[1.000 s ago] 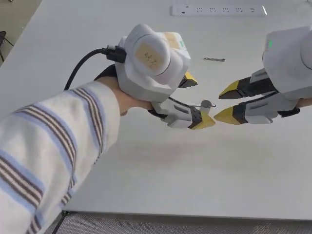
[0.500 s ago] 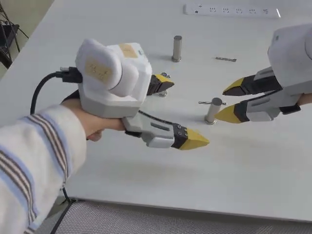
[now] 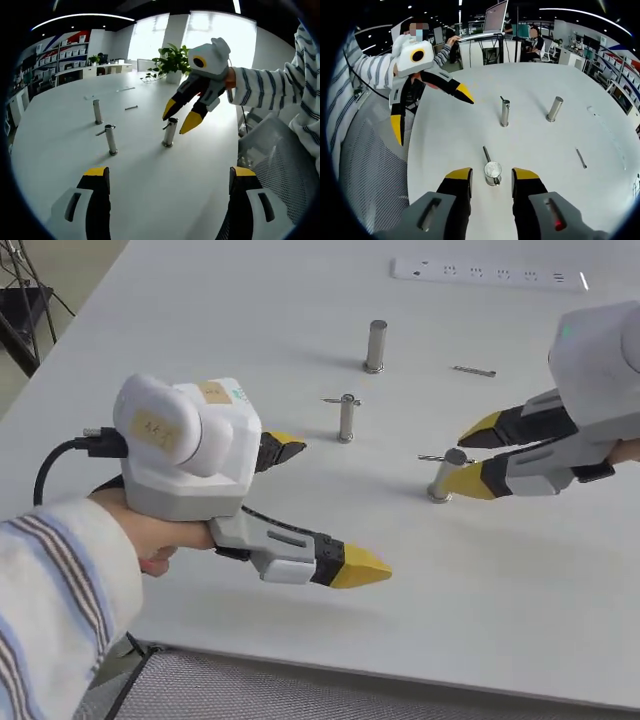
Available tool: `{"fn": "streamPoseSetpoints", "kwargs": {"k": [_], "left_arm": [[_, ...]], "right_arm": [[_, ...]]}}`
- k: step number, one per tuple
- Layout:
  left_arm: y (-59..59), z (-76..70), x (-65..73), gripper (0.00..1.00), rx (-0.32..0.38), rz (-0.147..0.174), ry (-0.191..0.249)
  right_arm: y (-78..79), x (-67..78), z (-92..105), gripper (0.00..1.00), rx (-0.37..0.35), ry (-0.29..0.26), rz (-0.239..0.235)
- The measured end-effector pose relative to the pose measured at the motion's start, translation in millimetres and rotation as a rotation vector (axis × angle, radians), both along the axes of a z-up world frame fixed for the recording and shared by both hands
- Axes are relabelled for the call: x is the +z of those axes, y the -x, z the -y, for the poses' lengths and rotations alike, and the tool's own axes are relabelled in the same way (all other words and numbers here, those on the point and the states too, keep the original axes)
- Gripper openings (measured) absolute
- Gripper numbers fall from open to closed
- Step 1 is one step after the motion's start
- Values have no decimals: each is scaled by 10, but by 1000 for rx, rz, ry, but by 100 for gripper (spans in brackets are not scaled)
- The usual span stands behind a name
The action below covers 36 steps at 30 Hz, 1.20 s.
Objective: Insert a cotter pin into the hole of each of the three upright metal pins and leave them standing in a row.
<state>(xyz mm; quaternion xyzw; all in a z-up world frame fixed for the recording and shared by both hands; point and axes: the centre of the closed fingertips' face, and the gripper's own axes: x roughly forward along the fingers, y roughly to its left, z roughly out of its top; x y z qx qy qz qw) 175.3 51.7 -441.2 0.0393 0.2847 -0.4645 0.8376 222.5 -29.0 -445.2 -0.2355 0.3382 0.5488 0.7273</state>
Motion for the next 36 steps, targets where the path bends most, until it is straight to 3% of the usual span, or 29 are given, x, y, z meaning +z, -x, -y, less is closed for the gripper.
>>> {"fn": "streamPoseSetpoints", "kwargs": {"k": [6, 11, 17, 21, 25, 26, 28, 36], "left_arm": [[52, -65, -50, 99, 14, -11, -7], [116, -107, -81, 99, 22, -24, -9], [211, -149, -158, 99, 22, -47, -25], [196, -192, -154, 99, 37, -46, -26], [157, -262, -156, 99, 58, -38, -38], [149, -289, -168, 99, 68, -49, -36], [152, -318, -195, 99, 78, -72, -24], [142, -407, -206, 99, 94, -69, -40]], "right_arm": [[-12, -68, -42, 23, 12, 7, -8], [-54, -132, -5, 13, 15, 42, 8], [-13, -131, -31, 9, 23, 17, -1], [-5, -125, -30, 9, 19, 16, -8], [5, -117, -41, 9, 45, 51, 19], [-3, -114, -47, 8, 47, 53, 20], [-33, -111, -59, 8, 51, 57, 22], [-300, -32, -122, 8, 60, 66, 63]]}}
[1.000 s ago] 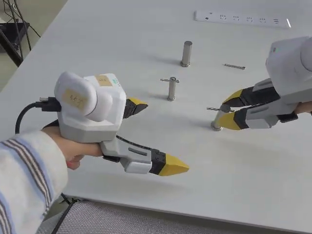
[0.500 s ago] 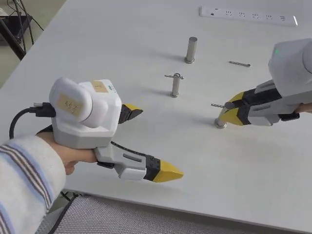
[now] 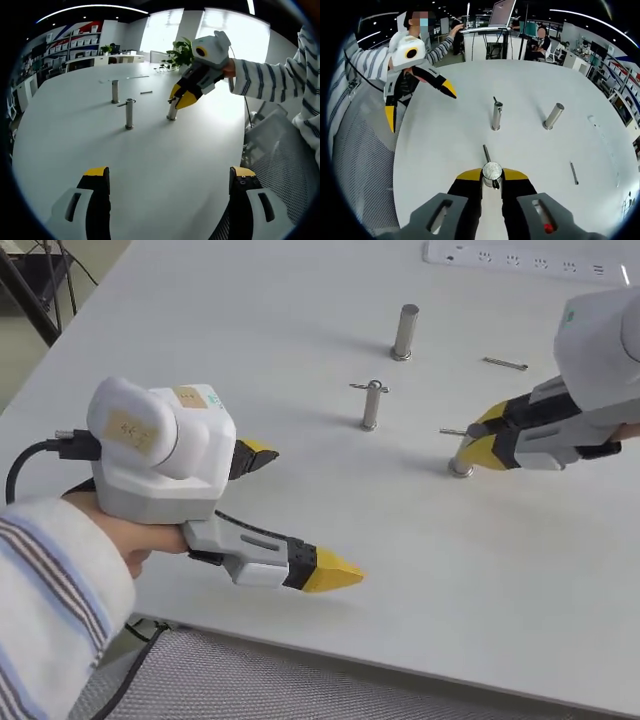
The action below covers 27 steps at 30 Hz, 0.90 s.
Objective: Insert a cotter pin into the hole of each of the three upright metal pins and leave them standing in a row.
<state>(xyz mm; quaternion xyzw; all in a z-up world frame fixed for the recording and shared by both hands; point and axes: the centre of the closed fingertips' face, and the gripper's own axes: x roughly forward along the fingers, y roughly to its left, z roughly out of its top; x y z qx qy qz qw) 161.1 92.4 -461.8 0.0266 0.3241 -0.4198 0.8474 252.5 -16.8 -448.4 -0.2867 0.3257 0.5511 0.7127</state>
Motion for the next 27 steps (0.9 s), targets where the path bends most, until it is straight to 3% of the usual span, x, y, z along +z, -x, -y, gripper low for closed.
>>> {"fn": "streamPoseSetpoints", "kwargs": {"k": [4, 7, 12, 23, 27], "left_arm": [[11, -47, -24, 99, -1, -2, -20], [54, -66, -56, 99, -10, -25, -32], [101, -61, -70, 99, -28, -29, -42], [67, -115, -69, 99, -1, -28, -54], [50, -130, -46, 99, 7, -15, -56]], "right_arm": [[-124, 17, -40, 8, 8, 6, 20], [-192, 6, -53, 8, 24, 13, 30], [-268, -13, -74, 8, 26, 11, 20], [-296, -67, -126, 8, 31, -7, 4], [-333, -95, -115, 8, 37, -17, -1]]}}
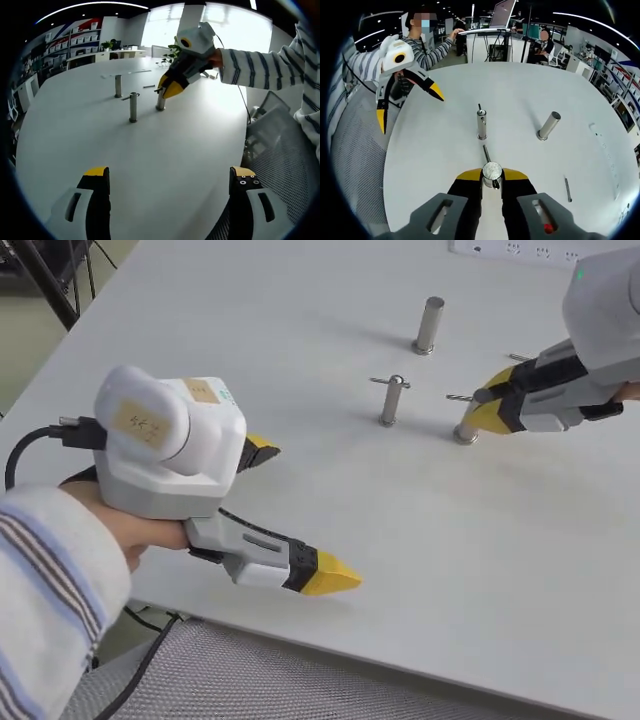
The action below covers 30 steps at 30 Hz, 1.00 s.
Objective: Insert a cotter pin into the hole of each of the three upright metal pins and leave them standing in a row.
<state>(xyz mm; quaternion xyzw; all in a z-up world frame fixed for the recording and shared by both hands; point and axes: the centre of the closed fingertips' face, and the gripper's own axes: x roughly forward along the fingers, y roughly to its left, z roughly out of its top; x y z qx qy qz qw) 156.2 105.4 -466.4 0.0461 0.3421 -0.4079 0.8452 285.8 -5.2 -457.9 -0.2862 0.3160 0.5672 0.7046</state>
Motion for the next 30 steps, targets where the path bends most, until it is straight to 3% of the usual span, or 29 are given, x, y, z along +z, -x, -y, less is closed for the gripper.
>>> {"fn": "streamPoseSetpoints", "kwargs": {"k": [4, 22, 27, 30], "left_arm": [[-80, -72, 9, 99, 46, 26, -5], [-82, -133, 4, 99, 74, 5, 4], [-101, -115, 35, 99, 80, 11, 12], [-100, -104, 51, 99, 75, 16, 6]], "right_arm": [[-48, -5, 7, 8, -8, 0, 3], [-70, -5, -9, 9, -35, -34, -20], [-50, -14, -15, 19, -75, -64, -48], [-41, 19, 16, 25, -98, -75, -36]]}}
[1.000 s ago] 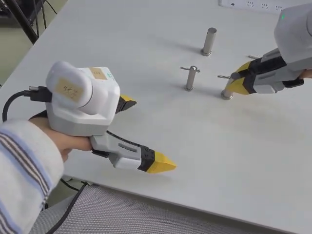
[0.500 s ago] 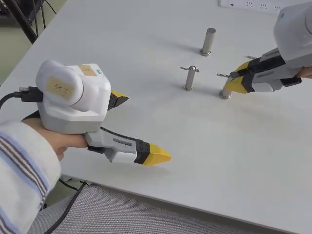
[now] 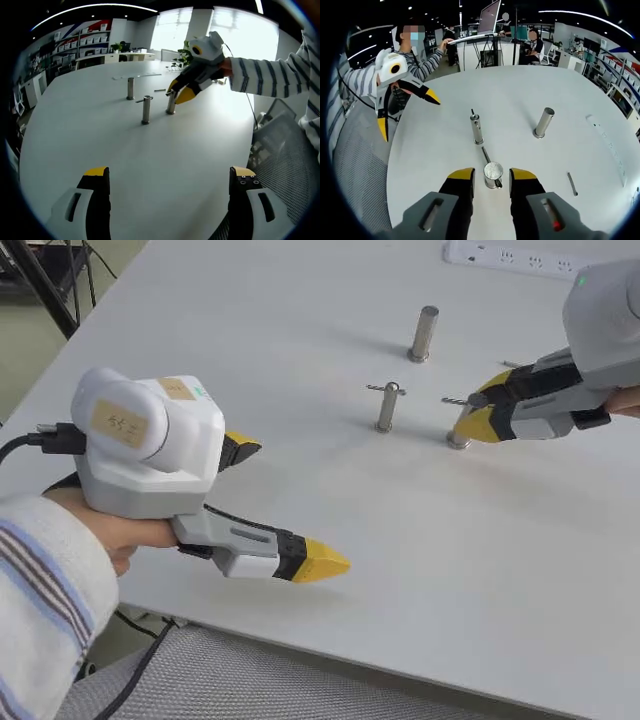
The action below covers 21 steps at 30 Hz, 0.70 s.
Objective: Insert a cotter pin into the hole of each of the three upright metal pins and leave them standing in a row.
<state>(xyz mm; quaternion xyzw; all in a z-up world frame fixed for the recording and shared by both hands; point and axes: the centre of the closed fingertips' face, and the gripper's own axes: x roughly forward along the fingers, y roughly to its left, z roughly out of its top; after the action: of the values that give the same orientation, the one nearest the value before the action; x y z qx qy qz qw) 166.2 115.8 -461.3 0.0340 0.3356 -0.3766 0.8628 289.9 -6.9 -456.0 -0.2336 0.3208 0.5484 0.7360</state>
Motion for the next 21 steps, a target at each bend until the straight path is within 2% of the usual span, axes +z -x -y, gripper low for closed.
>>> {"fn": "streamPoseSetpoints", "kwargs": {"k": [2, 4, 8, 10, 12, 13, 14, 15, 16, 19, 21], "left_arm": [[2, 3, 12, 99, 0, 3, -2], [0, 2, 24, 99, 3, 7, -4], [-23, -3, 79, 99, 26, 18, 7], [-53, 8, 146, 99, 50, 30, 32], [-81, 18, 196, 99, 65, 45, 48], [-94, 27, 220, 99, 74, 50, 56], [-93, 40, 227, 99, 74, 47, 61], [-82, 63, 240, 99, 66, 44, 64], [-78, 71, 243, 99, 63, 43, 63], [-64, 100, 257, 99, 49, 39, 49], [-64, 103, 273, 99, 48, 40, 47]], "right_arm": [[32, 59, 36, 29, -21, -11, 12], [62, 133, 80, 32, -47, -45, 15], [153, 340, 153, 39, -134, -165, 5], [229, 437, 226, 44, -202, -233, -31], [306, 550, 252, 48, -273, -352, -84], [332, 578, 276, 53, -301, -385, -104], [374, 595, 340, 57, -324, -403, -118], [384, 610, 385, 60, -339, -415, -108], [411, 605, 459, 64, -349, -408, -93], [507, 600, 571, 71, -387, -409, -90], [571, 599, 613, 73, -412, -442, -118]]}}
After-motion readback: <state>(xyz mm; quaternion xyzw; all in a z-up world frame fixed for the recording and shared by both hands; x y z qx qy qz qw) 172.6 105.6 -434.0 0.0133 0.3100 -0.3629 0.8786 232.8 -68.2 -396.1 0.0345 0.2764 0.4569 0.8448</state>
